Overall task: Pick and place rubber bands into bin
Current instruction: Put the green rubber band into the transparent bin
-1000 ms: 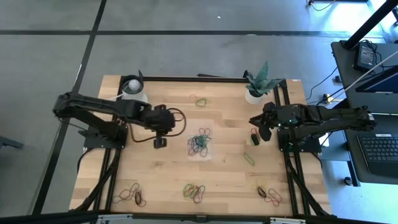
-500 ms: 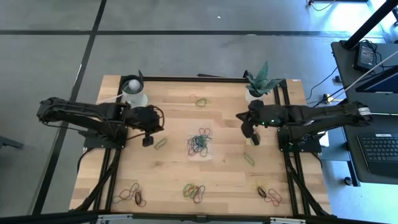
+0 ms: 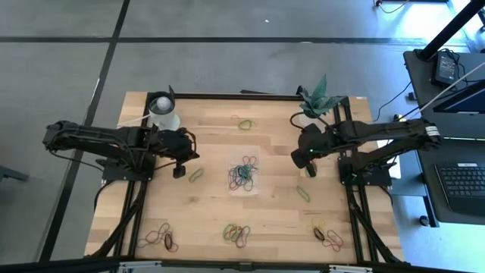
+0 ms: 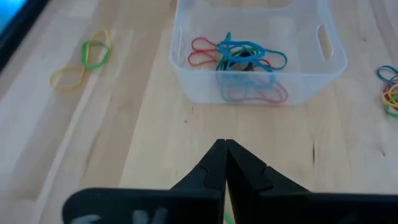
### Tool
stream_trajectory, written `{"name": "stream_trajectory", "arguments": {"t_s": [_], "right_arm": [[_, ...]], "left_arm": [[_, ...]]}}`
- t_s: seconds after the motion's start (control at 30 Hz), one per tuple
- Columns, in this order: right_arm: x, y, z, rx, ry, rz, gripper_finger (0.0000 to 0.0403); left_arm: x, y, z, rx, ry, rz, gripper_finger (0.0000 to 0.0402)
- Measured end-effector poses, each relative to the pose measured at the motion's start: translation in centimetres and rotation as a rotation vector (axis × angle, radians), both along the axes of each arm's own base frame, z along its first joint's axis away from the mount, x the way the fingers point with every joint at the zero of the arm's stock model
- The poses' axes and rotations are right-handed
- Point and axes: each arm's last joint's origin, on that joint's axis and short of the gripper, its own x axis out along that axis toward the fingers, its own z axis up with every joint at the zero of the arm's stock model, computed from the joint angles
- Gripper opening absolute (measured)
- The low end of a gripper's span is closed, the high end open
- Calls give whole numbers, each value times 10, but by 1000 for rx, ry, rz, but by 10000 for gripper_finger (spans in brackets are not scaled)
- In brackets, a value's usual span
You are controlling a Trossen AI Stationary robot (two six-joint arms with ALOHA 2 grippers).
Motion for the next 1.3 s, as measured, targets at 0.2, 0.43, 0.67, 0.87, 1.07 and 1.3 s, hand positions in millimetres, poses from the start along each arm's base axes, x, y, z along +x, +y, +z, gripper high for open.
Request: {"name": "stream_trajectory", "arguments": {"t_s": [0.2, 0.43, 0.67, 0.87, 1.07, 1.3], "right_arm": [[-3, 8, -11, 70, 58, -195, 25], [-11, 24, -40, 157, 174, -296, 69], [-24, 29, -71, 145, 237, -400, 117], [-27, 28, -95, 150, 223, -401, 154], [-23, 32, -104, 243, 183, -377, 174], [-9, 50, -110, 284, 93, -291, 144]], "left_arm": [[2, 0, 3, 54, -34, -46, 3], [3, 0, 3, 56, -36, -50, 3], [3, 0, 4, 51, -45, -55, 3], [4, 0, 4, 25, -53, -34, 3], [4, 0, 4, 23, -53, -32, 3], [4, 0, 4, 22, -55, -32, 3]]}}
